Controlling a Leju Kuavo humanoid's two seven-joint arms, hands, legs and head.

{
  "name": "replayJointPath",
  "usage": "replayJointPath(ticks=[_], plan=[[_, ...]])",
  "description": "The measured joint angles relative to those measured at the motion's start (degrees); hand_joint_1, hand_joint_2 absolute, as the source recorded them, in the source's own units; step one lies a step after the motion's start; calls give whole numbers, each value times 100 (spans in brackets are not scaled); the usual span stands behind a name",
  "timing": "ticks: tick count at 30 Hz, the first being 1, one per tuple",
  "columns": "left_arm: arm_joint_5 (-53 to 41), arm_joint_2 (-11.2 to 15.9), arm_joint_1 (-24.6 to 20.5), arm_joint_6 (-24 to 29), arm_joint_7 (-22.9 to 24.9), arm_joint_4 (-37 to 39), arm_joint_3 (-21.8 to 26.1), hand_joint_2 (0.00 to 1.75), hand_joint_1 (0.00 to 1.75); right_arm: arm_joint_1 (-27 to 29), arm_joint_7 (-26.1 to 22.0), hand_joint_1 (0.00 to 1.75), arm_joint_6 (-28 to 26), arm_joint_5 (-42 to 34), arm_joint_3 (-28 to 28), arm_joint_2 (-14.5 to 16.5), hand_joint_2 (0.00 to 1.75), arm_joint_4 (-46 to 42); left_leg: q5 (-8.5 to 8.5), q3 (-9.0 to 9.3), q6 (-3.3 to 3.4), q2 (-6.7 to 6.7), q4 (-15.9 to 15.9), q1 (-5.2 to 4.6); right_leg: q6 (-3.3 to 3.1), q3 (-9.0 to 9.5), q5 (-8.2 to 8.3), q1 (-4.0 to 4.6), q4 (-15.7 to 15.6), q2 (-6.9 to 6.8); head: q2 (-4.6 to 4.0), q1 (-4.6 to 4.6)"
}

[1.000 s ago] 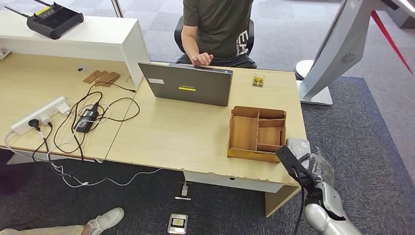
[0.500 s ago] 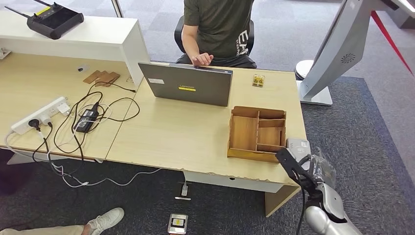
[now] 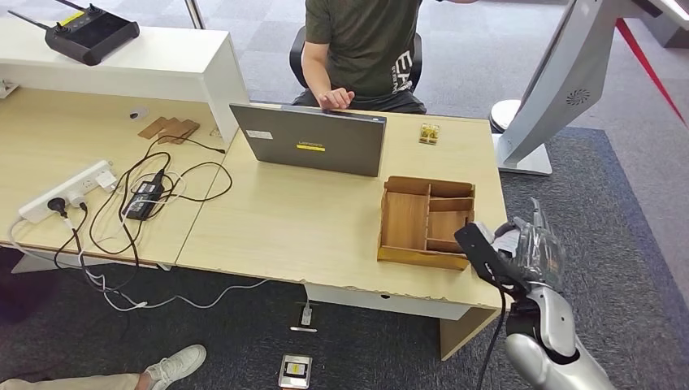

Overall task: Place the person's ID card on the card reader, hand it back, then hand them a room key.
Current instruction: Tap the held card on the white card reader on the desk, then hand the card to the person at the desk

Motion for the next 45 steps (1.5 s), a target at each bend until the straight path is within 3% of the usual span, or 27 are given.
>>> replayJointPath(ticks=[6,13,23,45], plan=[[-123,-28,-92,5,49,-29,-97,175,0,-425,0,175,590,15,145,220,175,-291,2,-1,0,0,0,0,1,-1,1,0,1,0,0,1],[-298,-72,-251,-2,263,-53,-232,175,0,-966,0,175,1327,235,381,553,175,4,4,-3,-1,-2,0,0,4,-1,4,0,2,-1,0,0],[-405,-108,-412,-40,430,-54,-359,175,0,-1396,2,175,1083,218,523,856,175,613,3,-5,-1,-1,0,0,5,-4,4,0,1,-1,0,0],[-370,-130,-487,-54,443,-51,-439,175,0,-1737,-33,175,964,268,666,1113,175,1076,3,-5,-1,-1,0,0,5,-4,4,0,2,-1,0,1]])
